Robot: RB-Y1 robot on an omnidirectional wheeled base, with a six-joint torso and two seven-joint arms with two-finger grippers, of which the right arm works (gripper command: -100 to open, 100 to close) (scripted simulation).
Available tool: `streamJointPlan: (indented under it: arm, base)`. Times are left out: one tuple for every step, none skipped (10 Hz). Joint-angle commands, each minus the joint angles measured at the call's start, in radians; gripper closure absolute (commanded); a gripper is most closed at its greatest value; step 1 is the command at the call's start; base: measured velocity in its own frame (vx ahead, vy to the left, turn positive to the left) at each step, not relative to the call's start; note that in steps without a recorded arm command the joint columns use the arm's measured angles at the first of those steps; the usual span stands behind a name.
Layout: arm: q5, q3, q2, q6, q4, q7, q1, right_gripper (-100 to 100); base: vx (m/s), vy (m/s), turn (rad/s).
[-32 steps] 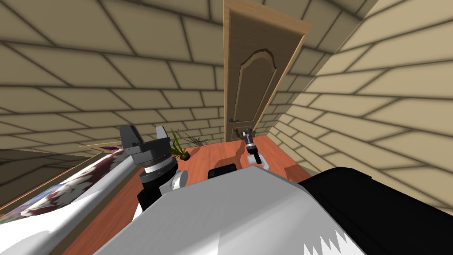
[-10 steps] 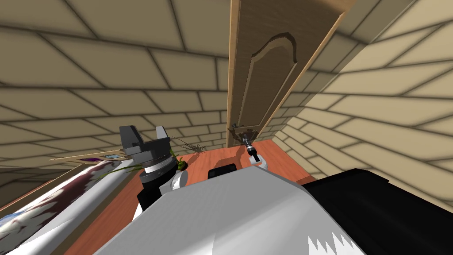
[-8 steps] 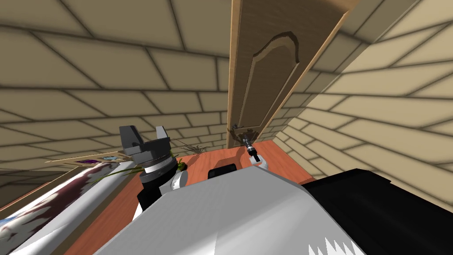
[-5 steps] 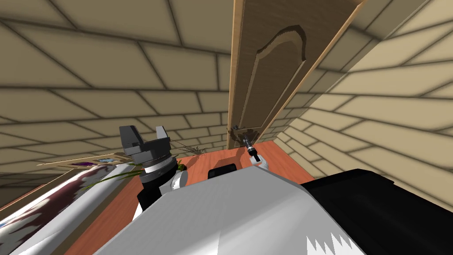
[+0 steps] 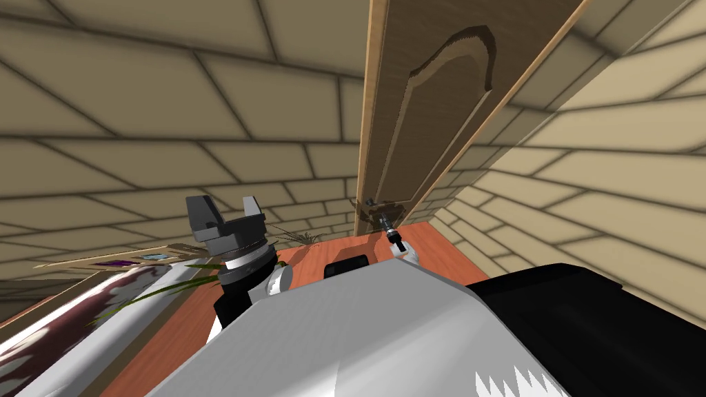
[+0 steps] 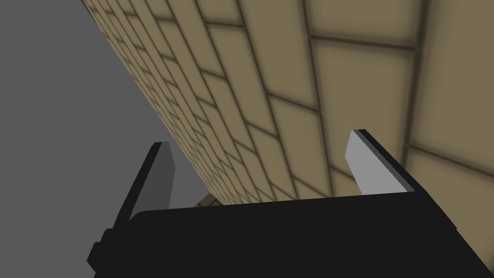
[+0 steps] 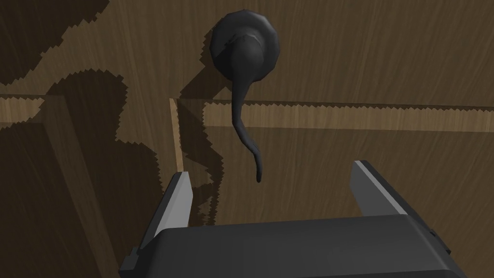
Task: Pull the door open
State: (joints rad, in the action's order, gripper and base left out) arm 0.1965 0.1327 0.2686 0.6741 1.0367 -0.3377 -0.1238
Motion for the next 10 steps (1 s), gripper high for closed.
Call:
streamJointPlan:
  arm:
    - [0.000,0.000,0.000,0.000,0.000,0.000,0.000,-100]
    - [-0.010,0.014,0.013,0.013,-0.025,-0.004,0.003,-100]
    - [-0.019,0.025,0.023,0.023,-0.043,-0.006,0.004,-100]
    - [-0.028,0.038,0.034,0.034,-0.063,-0.009,0.005,-100]
    - [-0.038,0.051,0.046,0.045,-0.084,-0.012,0.007,-100]
    - [-0.048,0.064,0.058,0.056,-0.104,-0.015,0.008,-100]
    - [-0.048,0.064,0.058,0.056,-0.104,-0.015,0.008,-100]
    - [-0.061,0.081,0.072,0.071,-0.131,-0.018,0.010,-100]
    - [-0.064,0.085,0.076,0.075,-0.138,-0.019,0.010,-100]
    - [-0.069,0.092,0.082,0.080,-0.148,-0.021,0.011,-100]
  base:
    - [0.063,-0.011,0.005]
    - [0.131,0.034,0.144]
    - [0.216,0.067,0.171]
    - [0.231,0.058,0.148]
    - [0.216,0.034,0.214]
    - [0.210,0.028,0.199]
    - [0.125,0.007,0.046]
    - [0.120,0.011,0.145]
    - [0.130,-0.019,0.127]
    - [0.144,-0.023,0.070]
